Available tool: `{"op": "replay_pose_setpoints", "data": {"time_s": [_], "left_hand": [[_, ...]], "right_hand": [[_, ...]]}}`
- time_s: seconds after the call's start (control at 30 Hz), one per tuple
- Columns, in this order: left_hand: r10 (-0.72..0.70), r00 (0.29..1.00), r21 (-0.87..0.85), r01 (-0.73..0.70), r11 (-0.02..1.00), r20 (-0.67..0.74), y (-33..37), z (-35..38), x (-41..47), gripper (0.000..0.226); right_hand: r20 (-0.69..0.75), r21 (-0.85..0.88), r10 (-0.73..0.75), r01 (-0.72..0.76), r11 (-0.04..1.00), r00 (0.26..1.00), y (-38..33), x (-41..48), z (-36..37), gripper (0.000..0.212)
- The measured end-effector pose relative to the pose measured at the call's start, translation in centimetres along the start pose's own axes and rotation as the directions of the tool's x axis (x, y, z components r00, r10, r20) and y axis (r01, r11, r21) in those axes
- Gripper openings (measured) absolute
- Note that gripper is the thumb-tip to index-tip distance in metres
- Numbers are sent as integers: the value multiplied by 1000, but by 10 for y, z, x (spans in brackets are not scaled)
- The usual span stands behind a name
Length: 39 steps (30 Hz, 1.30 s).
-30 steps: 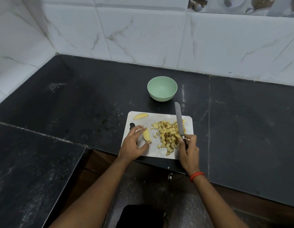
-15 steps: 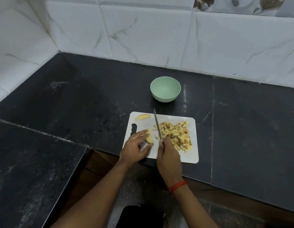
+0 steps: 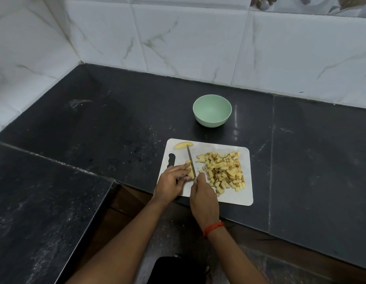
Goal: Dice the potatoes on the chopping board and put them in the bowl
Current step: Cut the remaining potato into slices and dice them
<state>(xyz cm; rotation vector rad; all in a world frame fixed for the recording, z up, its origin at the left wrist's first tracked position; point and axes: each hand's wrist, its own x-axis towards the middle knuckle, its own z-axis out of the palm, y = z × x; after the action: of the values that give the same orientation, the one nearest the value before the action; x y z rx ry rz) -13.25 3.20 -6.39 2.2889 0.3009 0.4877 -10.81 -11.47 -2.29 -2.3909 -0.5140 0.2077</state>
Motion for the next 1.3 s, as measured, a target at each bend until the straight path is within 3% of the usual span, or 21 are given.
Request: {"op": "replay_pose_setpoints", "data": {"time_s": [0.3,0.8,0.93,1.3], "left_hand": [[-15,1000,1,15,1000,25,5,-1,-3,23],[-45,999,20,45,999,-27,5,0,-2,25],[-59,998,14,59,998,-15,4,-1,-3,34],[-16,999,86,19,996,-33,8,1,-3,15]], "right_hand": [[50,40,13,-15,999,999,-1,4,-3,18],[125,-160,72,-52,986,990,-16,-3,-11,47],[158,-212,96,-61,975,983,-23,-5,-18,44],[165,-224,87,-49,973,982,-26,-7,-17,32]]}}
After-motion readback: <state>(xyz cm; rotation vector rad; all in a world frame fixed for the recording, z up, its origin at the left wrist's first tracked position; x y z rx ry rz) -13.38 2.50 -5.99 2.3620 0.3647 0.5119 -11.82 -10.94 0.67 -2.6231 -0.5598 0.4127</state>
